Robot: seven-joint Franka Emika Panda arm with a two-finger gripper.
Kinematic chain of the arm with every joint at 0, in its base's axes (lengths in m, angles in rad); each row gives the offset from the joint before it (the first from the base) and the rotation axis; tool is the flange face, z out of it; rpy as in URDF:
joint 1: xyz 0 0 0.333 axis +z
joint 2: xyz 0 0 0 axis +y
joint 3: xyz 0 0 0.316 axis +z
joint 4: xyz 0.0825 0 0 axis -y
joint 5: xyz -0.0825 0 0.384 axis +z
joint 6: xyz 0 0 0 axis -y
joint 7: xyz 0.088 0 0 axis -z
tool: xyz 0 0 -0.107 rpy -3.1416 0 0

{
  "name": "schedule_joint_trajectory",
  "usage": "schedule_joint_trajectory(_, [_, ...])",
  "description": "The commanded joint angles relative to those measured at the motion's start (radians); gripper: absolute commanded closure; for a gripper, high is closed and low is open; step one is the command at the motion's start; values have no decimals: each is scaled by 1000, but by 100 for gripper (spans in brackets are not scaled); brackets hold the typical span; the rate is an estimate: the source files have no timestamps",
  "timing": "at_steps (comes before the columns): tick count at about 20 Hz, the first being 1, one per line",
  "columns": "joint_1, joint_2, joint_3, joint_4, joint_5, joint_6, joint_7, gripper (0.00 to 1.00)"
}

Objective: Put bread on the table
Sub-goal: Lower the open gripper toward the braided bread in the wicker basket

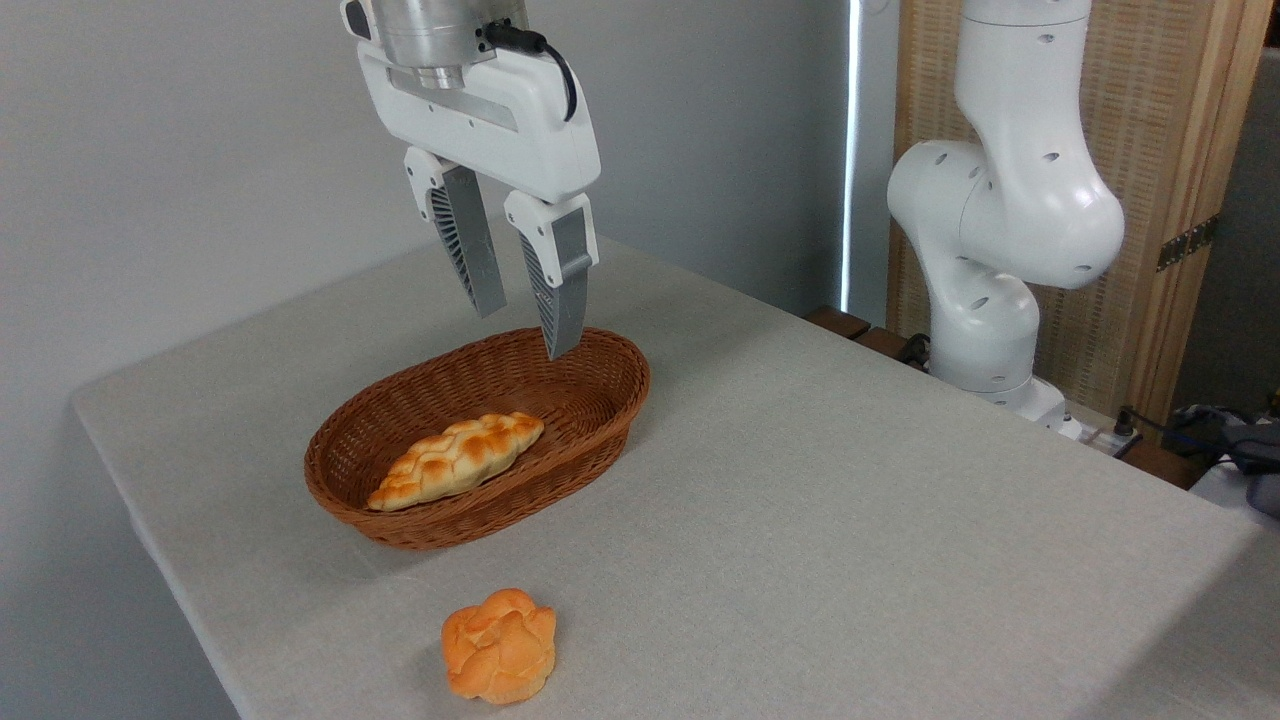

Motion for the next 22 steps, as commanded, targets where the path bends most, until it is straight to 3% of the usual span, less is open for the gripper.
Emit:
schedule_joint_trajectory(1, [-4, -42, -2, -93, -6, 118, 11, 0])
schedule_joint_trajectory(11, [-12, -42, -11, -117, -6, 136, 11, 0])
schedule_joint_trajectory(18, [-18, -41, -126, -265, -26, 364, -136, 0])
schedule_joint_trajectory(22, [-18, -33, -177, -318, -50, 427, -141, 0])
